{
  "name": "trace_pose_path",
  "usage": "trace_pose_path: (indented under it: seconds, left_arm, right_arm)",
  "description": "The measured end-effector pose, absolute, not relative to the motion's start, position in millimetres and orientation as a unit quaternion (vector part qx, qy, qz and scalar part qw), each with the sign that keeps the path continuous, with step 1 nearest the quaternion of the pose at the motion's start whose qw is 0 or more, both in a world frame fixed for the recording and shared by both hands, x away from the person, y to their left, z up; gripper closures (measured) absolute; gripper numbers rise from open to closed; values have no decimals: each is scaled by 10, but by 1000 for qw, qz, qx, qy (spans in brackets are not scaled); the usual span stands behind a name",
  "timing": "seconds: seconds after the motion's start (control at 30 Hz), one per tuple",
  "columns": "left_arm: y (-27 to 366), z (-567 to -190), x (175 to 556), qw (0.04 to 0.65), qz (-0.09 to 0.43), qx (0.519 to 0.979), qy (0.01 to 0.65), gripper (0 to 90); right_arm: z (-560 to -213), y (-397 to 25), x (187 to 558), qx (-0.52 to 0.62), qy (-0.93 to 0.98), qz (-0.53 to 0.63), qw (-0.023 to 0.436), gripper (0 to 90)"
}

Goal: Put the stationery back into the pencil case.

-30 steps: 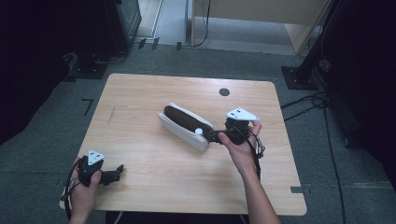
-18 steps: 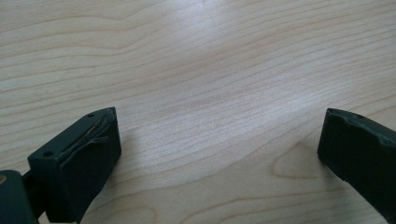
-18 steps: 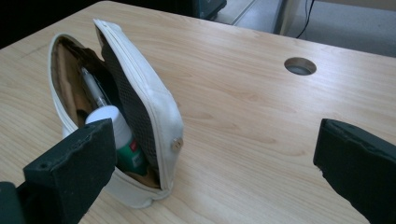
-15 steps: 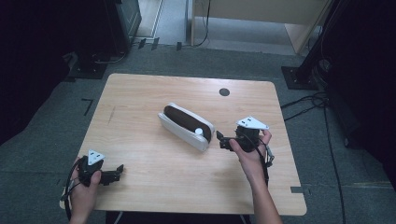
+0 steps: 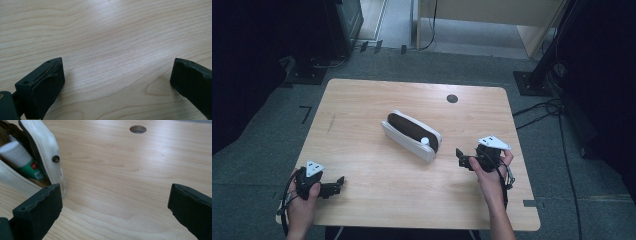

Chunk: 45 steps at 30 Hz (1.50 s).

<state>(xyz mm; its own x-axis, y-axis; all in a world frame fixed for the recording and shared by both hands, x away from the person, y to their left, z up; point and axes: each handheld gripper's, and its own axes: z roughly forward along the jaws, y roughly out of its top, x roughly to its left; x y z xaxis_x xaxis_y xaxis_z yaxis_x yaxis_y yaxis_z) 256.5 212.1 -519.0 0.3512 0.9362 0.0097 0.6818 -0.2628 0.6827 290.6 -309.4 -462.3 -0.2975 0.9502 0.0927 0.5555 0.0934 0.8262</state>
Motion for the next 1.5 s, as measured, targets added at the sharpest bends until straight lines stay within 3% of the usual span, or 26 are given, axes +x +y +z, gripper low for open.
trace_pose_path:
  seconds: [1.5]
  left_arm:
    - [2121, -5190, 2564, 299, 213, 765, 528, 0]
  right_arm:
    - [-5166, -4081, 2299, 634, 657, 322, 251, 0]
